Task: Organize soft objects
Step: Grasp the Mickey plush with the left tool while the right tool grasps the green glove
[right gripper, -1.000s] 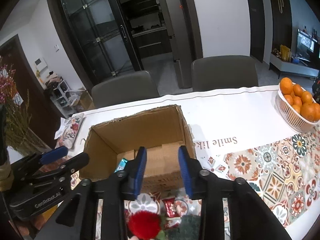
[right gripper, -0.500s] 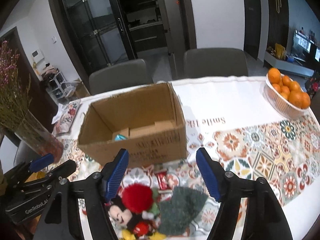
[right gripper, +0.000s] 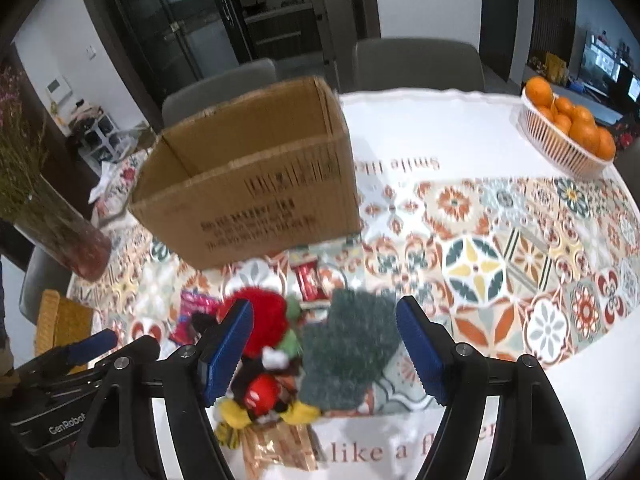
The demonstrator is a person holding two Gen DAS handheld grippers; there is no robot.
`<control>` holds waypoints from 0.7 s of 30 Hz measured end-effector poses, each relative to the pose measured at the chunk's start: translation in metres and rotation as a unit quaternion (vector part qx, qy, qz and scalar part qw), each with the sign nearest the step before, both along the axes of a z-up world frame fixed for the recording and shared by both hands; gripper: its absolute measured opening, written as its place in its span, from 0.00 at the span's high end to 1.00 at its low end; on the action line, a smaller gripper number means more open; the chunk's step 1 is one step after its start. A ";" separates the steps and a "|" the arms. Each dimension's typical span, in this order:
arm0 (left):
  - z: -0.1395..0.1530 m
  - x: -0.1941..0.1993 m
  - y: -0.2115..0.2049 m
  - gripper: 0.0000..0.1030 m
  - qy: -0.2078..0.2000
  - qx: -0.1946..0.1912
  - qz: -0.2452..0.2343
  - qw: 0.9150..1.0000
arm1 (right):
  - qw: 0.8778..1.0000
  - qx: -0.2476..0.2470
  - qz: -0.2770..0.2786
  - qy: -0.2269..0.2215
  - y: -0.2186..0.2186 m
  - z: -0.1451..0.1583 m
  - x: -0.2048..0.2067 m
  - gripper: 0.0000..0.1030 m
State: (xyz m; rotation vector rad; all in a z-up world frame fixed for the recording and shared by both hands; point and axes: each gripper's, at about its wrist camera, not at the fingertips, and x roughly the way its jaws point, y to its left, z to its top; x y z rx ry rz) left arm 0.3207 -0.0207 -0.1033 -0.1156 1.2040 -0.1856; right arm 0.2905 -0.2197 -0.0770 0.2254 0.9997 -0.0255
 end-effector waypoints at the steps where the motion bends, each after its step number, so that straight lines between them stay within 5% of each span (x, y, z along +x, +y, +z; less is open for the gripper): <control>1: -0.005 -0.001 0.000 0.28 0.006 0.001 0.002 1.000 | 1.000 0.001 0.000 0.007 0.000 -0.004 -0.002 0.27; 12: -0.052 -0.003 -0.005 0.28 0.073 -0.021 0.010 0.997 | 0.995 0.033 -0.011 0.092 -0.006 -0.059 -0.006 0.27; 15: -0.064 0.001 -0.006 0.25 0.084 -0.037 0.011 0.996 | 0.992 0.052 -0.014 0.117 -0.006 -0.076 -0.003 0.18; 21: -0.088 0.012 -0.007 0.24 0.109 -0.041 0.029 0.993 | 0.988 0.044 -0.016 0.144 -0.003 -0.100 0.005 0.17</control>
